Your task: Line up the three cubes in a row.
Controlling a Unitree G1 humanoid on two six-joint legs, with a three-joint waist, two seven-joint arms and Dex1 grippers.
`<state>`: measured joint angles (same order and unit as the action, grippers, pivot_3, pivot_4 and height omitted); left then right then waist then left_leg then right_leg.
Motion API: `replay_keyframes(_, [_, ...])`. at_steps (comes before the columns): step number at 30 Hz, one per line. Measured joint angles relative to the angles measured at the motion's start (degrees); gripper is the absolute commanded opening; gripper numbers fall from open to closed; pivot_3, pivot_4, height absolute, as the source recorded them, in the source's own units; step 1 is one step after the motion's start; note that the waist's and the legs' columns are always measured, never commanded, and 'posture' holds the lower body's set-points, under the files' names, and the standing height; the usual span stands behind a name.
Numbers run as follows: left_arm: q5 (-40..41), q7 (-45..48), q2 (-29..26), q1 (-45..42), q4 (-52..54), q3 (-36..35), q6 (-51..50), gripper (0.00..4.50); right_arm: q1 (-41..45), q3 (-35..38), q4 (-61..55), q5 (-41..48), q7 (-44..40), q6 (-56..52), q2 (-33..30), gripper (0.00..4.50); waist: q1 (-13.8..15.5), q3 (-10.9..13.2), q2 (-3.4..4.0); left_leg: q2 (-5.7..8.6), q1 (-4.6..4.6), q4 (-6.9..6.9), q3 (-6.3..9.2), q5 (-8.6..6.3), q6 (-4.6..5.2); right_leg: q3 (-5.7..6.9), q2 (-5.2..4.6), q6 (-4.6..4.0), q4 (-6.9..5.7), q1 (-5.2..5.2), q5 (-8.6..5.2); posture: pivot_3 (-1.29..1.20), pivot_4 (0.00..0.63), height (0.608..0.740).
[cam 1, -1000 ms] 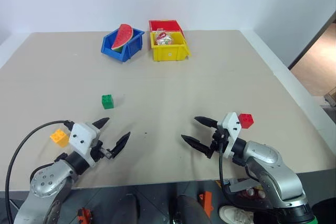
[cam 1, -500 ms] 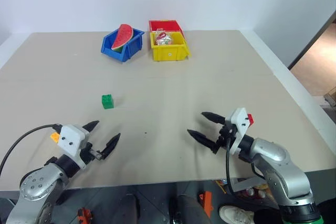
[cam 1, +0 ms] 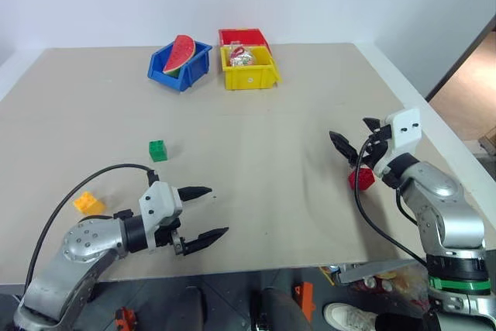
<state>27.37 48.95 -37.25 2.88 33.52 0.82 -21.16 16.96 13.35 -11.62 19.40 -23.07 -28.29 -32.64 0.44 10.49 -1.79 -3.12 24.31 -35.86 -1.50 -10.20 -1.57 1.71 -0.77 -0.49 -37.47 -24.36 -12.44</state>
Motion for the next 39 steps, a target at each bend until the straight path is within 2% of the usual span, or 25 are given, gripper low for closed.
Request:
replay_keyframes(7, [-0.1, 2.2, 0.4, -1.6, -3.4, 1.0, 2.2, 4.45, -9.2, 3.7, -10.5, 0.1, 8.4, -4.9, 5.5, 4.5, 0.0, 0.0, 0.04, -0.12, -0.02, 0.0, -0.05, -0.05, 0.05, -0.04, 0.15, -0.11, 0.0, -0.03, -0.05, 0.0, 0.15, 0.74])
replay_keyframes(13, [0.1, 5.9, 0.3, -5.5, -5.2, 2.3, 2.5, 4.45, -14.7, 6.3, -16.3, 0.7, 12.3, -7.8, 8.9, 4.5, 0.0, -0.1, 0.1, -0.15, -0.04, -0.23, -0.13, -0.04, 0.06, -0.12, 0.16, -0.33, 0.0, 0.01, -0.12, 0.0, 0.15, 0.74])
replay_keyframes(22, [-1.7, 8.3, 0.3, -7.3, -8.0, 4.7, 4.5, 4.45, -15.8, 7.3, -15.6, 2.1, 13.3, -8.0, 12.0, 4.5, 0.0, -0.1, 0.13, -0.2, -0.02, -0.31, -0.14, -0.04, 0.06, -0.36, 0.27, -0.33, 0.0, 0.01, -0.09, 0.0, 0.15, 0.74])
replay_keyframes(39, [-2.4, 6.4, 0.5, -5.2, -7.1, 5.3, 4.7, 4.45, -13.8, 6.5, -5.3, 2.2, 12.3, -4.8, 13.6, 4.5, -0.1, -0.1, 0.15, -0.2, -0.05, -0.28, -0.25, -0.05, 0.06, -0.92, 0.56, -0.32, 0.0, -0.02, -0.09, 0.0, 0.15, 0.74])
